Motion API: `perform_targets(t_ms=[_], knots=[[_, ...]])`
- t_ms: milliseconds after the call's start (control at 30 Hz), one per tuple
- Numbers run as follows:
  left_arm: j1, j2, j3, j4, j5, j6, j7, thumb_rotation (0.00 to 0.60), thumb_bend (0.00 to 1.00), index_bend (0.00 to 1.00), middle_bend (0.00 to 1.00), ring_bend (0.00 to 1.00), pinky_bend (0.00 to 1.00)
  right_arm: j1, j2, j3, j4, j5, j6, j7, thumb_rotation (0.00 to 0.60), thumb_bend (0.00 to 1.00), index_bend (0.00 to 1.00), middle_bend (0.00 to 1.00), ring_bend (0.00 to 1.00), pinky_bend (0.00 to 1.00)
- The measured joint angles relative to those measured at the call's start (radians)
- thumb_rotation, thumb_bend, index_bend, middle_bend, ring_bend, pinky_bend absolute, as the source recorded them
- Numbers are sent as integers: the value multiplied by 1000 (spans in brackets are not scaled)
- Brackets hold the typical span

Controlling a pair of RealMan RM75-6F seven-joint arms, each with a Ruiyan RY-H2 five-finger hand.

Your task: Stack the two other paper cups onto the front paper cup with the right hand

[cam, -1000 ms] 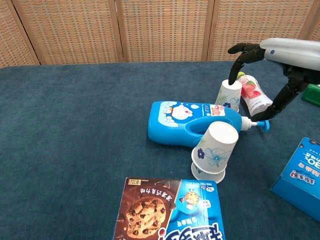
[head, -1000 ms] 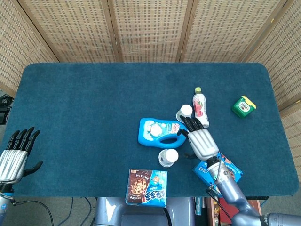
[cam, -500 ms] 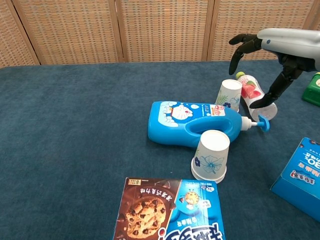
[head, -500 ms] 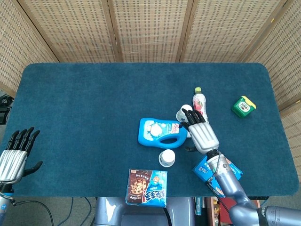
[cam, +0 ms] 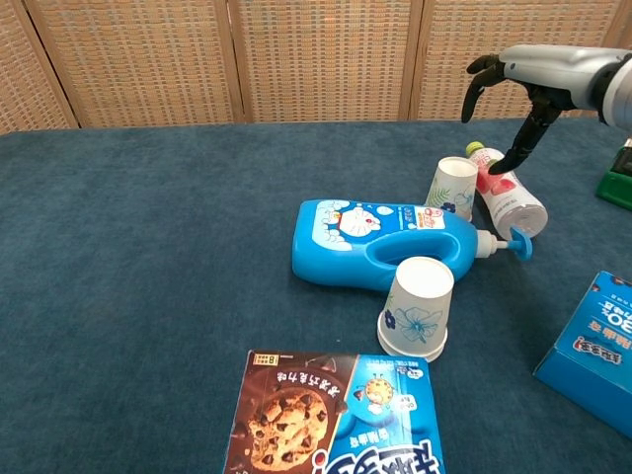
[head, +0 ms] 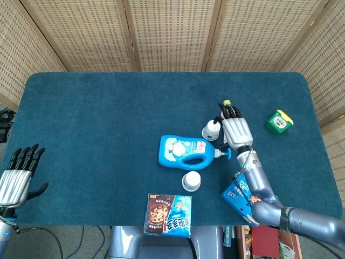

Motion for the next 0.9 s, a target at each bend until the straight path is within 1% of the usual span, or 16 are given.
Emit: perform_targets(t_ms=[200,400,567,900], knots=[[-5,-3,-7,10,-16,-11,-4,600,238,0,0,0,0,46,-31,19,109,59,-43,3,600,127,369,67,0,10],[-9,-7,-7,17,-21,-20,-4,600,239,0,0,0,0,81,-67,25,206,116,-81,7,600,127,369,67,0,10],[-15,-10,-6,19,-26,-32,1,600,239,0,0,0,0,103,-102,21,264,137,-108,11,600,126,369,67,0,10],[-22,-15,-7,26,-37,-47,3,600,239,0,0,0,0,156,-191,7,428,179,-179,18,600,127,369,67,0,10]])
